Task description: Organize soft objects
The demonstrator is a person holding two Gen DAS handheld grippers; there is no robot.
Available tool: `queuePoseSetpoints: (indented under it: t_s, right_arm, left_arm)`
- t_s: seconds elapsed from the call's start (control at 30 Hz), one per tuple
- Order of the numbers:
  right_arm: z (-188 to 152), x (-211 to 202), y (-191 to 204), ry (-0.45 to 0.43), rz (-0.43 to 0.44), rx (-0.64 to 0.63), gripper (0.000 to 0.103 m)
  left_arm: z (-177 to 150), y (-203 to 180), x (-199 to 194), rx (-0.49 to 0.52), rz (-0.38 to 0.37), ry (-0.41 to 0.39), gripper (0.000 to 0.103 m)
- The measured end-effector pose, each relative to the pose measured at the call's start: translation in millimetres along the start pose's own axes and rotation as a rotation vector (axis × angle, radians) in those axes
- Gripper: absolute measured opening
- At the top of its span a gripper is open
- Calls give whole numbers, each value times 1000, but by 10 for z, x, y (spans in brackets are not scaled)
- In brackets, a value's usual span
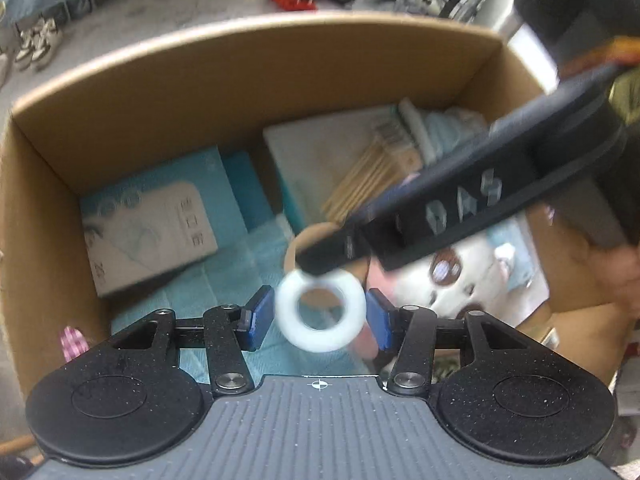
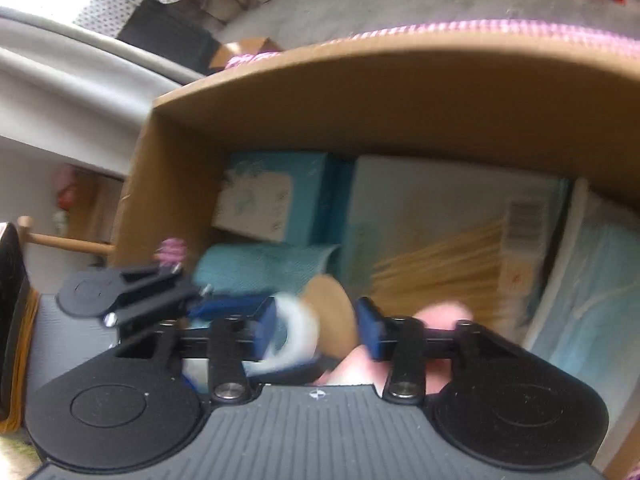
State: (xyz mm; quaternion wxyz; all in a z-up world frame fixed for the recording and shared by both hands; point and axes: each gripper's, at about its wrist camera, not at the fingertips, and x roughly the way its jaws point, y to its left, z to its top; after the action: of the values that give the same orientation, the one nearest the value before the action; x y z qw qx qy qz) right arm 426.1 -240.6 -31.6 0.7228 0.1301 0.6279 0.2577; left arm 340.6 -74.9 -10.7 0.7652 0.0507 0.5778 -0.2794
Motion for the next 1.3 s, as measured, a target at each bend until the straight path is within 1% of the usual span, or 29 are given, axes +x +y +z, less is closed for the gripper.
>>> queuePoseSetpoints:
  t_s: [0.07, 0.1, 0.13, 0.17, 0.23, 0.3, 0.37, 0.43, 0.57, 0.63, 0.73, 0.87, 0.9, 0.97, 1.03, 1.1, 1.17, 1.23, 1.3]
  right_arm:
    - [19, -43, -15, -20, -20, -1, 53]
    - [16, -74, -31, -33, -15, 4, 53]
    - [18, -111, -41, -44, -7, 8, 55]
    - [8, -141, -47, -54, -1, 7, 57]
    - [-24, -235, -54, -94, -11, 8, 58]
    - [-42, -339, -36, -133, -16, 0, 58]
    - [-114, -525, -28, -183, 11, 7, 58]
    - [-218, -766, -23, -245, 46, 6, 58]
    - [-570, -1332, 38, -390, 87, 0, 62]
    - [-807, -1605, 66, -456, 100, -4, 67]
    - [-1183, -1896, 125, -531, 105, -14, 71]
    - [-1658, -2066, 248, -597, 85, -30, 79]
    - [-1768, -2092, 280, -613, 72, -35, 80]
    - [-1996, -2124, 363, -656, 34, -51, 83]
    - [-2223, -2092, 451, -711, -17, -64, 96]
    - [-2443, -2044, 548, -770, -82, -93, 102]
    - [-2662, -1977, 654, -816, -161, -117, 103]
    - [-2820, -1857, 737, -842, -252, -126, 103]
    - [-2921, -1750, 770, -852, -320, -113, 103]
  left_arm:
    - [-34, 1, 25, -4, 7, 21, 59]
    - [-45, 5, 28, -4, 9, 28, 65]
    - [-52, 13, 19, -10, 9, 31, 68]
    - [-43, 21, 2, -17, 9, 27, 69]
    - [17, 77, 7, -19, 10, 0, 79]
    - [-10, 63, -104, -20, 23, -25, 80]
    - [-56, 35, -265, -12, 28, -72, 82]
    - [-120, -2, -466, -7, 37, -123, 87]
    - [-278, -94, -929, -2, 32, -234, 95]
    - [-425, -153, -1190, 6, 32, -296, 103]
    - [-590, -277, -1495, 2, 53, -388, 103]
    - [-865, -365, -1796, -42, 77, -472, 103]
    - [-918, -378, -1836, -62, 86, -482, 103]
    - [-1044, -428, -1880, -98, 129, -503, 103]
    - [-1156, -505, -1880, -117, 185, -522, 103]
    - [-1269, -577, -1862, -134, 239, -538, 103]
    - [-1363, -648, -1815, -149, 277, -547, 103]
    - [-1459, -744, -1755, -182, 344, -568, 103]
    - [-1522, -817, -1696, -208, 409, -572, 103]
